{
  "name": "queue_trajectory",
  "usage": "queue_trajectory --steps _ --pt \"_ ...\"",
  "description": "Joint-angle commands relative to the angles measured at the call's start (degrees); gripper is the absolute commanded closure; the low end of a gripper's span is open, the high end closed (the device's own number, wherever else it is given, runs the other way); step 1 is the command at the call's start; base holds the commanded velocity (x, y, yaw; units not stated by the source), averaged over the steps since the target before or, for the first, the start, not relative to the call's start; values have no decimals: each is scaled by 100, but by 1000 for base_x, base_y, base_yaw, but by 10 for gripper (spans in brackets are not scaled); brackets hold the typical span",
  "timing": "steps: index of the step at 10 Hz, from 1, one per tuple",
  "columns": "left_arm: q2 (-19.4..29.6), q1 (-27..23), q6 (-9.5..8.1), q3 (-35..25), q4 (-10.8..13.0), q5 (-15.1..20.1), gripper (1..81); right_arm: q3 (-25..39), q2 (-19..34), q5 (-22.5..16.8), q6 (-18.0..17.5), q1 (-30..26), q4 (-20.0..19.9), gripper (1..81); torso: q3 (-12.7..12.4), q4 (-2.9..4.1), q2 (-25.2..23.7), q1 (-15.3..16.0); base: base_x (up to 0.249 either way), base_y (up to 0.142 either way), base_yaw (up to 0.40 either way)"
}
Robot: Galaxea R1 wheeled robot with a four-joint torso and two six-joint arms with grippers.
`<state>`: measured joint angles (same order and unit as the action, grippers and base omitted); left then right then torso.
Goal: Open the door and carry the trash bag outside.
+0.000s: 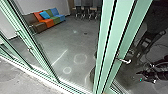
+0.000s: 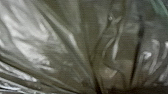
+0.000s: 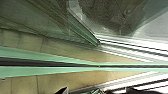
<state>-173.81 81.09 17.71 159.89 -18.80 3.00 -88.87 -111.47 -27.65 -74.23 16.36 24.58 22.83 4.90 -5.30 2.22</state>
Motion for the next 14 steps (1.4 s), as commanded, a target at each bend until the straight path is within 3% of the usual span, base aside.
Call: queue_trajectory --steps 1,3,6,8,11,14 --pt "30 -28 4 16 34 491 811 -122 622 14 427 -1551 1189 10 0 0 0 0 0 0 0" --pt "22 -27 4 16 34 491 811 212 789 -494 427 -1718 1548 10 0 0 0 2 0 0 0" --pt "-13 -36 13 7 42 482 811 363 1098 -795 427 -1929 1814 10 0 0 0 6 0 0 0" --pt "-40 -54 13 7 43 482 811 582 1265 -1348 436 -2192 2201 10 0 0 2 11 0 0 0" --pt "-40 -54 13 7 34 482 811 591 1353 -1515 479 -2333 2201 10 0 0 2 11 0 0 0" --pt "-40 -54 13 7 43 482 811 504 1616 -1673 839 -2466 2104 10 0 0 5 13 0 0 0"
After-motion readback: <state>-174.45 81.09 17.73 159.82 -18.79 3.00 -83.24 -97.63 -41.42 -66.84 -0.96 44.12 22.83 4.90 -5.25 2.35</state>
